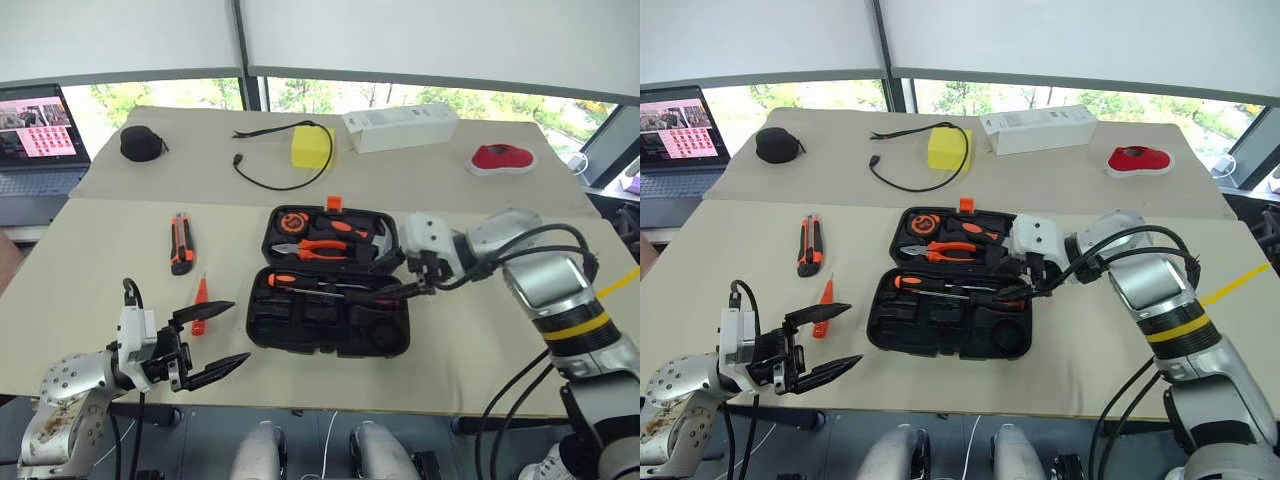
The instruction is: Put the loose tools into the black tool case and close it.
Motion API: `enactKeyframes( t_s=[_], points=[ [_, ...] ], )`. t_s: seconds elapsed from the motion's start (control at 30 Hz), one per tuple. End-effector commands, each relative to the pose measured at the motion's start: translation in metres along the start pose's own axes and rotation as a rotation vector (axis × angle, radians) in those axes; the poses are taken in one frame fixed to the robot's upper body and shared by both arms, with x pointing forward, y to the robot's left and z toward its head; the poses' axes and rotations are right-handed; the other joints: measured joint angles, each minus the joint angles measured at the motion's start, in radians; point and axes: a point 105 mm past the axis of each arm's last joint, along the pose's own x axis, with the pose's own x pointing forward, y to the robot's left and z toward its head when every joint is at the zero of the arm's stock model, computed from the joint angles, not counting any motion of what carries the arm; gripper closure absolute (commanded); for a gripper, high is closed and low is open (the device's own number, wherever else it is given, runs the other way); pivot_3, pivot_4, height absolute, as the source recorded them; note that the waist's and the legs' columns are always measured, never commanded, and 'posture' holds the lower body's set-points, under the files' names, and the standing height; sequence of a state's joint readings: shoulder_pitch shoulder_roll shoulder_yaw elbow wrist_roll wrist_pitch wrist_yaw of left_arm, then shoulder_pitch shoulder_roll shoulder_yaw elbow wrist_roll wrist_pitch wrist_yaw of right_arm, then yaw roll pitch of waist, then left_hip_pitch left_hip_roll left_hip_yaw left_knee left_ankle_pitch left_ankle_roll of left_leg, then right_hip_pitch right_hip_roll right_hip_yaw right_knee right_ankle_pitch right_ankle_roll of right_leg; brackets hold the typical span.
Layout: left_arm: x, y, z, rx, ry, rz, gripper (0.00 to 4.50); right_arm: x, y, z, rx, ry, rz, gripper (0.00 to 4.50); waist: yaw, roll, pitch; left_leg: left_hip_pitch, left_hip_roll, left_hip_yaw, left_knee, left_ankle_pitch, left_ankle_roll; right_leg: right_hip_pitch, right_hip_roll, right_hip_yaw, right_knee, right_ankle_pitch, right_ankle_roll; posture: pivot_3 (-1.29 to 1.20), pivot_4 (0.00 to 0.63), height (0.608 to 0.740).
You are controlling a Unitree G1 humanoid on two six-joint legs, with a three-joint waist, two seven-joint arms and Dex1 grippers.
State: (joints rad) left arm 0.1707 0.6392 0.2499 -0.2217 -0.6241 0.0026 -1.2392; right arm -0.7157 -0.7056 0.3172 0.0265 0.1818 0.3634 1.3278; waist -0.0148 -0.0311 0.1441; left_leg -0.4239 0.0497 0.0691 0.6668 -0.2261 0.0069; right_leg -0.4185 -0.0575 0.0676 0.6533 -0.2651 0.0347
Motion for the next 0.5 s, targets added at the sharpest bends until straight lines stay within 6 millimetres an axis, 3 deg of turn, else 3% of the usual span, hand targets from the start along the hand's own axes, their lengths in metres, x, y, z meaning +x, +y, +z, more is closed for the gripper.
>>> enactKeyframes(
  t_s=[0.03, 0.13, 0.5],
  points=[
    [0.002, 0.0, 0.003, 0.011, -0.004, -0.014, 0.0, 0.013, -0.001, -0.002, 0.005, -0.046, -0.021, 3.44, 0.0, 0.0, 0.0, 0.0, 0.0, 0.0, 0.0, 0.0, 0.0, 0.0, 0.0, 0.0, 0.001, 0.0, 0.0, 0.0, 0.15, 0.74],
    [0.004, 0.001, 0.003, 0.012, -0.002, -0.021, 0.0, 0.024, 0.003, -0.013, 0.059, -0.039, 0.002, 4.47, 0.001, 0.0, 0.0, 0.0, 0.0, 0.001, 0.002, 0.0, 0.0, -0.001, 0.0, 0.0, 0.003, 0.0, 0.0, 0.0, 0.15, 0.74],
    [0.004, -0.001, 0.004, 0.023, 0.005, 0.002, 0.0, 0.045, 0.004, -0.035, 0.093, 0.011, 0.009, 4.47, -0.003, 0.0, 0.0, 0.003, 0.001, 0.005, 0.004, 0.001, -0.001, 0.001, 0.001, 0.0, 0.007, 0.0, -0.001, 0.0, 0.15, 0.74]
  ],
)
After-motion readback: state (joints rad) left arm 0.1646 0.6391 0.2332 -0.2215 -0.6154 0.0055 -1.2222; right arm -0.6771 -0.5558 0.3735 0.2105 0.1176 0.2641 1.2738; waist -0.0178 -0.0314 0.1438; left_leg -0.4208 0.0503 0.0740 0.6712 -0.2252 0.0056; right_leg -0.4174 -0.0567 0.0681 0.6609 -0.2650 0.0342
